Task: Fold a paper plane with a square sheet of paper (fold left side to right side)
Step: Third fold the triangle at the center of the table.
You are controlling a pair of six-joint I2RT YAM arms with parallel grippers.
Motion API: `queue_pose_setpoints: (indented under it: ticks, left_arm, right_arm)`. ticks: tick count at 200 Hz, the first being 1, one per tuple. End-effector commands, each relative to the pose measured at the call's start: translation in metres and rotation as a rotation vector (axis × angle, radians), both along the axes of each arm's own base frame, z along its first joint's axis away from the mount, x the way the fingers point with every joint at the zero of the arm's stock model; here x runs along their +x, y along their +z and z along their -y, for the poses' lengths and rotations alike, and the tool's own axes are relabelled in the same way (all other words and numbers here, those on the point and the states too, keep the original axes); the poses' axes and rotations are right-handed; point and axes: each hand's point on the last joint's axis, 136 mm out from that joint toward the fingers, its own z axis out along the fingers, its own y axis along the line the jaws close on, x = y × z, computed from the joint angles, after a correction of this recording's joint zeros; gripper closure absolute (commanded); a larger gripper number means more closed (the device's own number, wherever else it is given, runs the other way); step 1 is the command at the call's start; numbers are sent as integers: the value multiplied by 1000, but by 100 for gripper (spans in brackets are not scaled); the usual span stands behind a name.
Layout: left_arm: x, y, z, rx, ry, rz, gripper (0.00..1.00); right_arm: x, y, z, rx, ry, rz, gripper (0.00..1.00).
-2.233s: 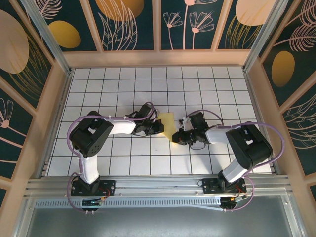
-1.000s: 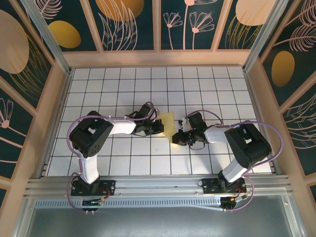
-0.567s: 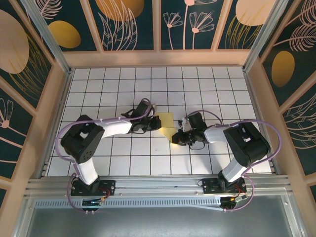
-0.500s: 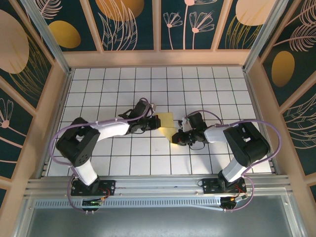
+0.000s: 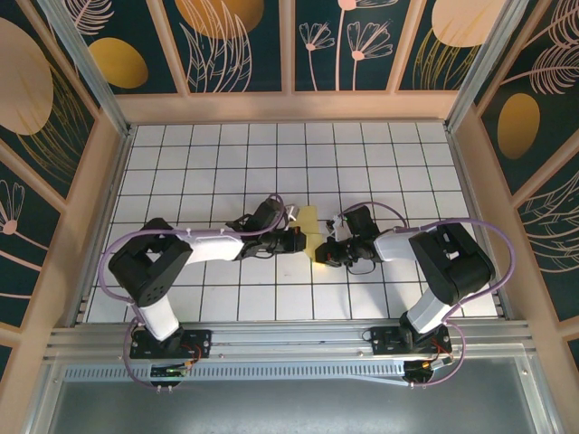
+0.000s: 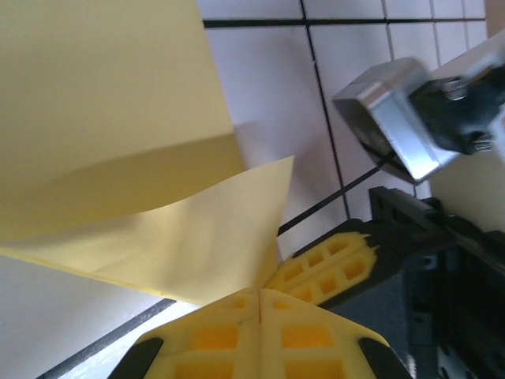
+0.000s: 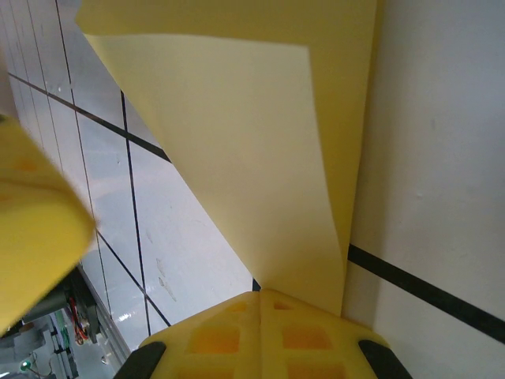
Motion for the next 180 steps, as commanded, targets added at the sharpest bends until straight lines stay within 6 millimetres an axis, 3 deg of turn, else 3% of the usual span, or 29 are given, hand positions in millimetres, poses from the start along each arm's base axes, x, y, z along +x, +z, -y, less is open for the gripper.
queue_pose_setpoints:
  ticks: [1, 100, 180]
  left_arm:
    - [8, 6, 16, -50, -14, -1, 99]
    - [8, -11, 21, -36, -21, -35, 99]
    - [8, -30, 11, 22, 36, -83, 99]
  right_arm:
    - [-19, -40, 25, -168, -24, -91, 100]
    - [-19, -43, 28, -195, -26, -98, 100]
    - [-20, -46, 32, -228, -23, -104, 100]
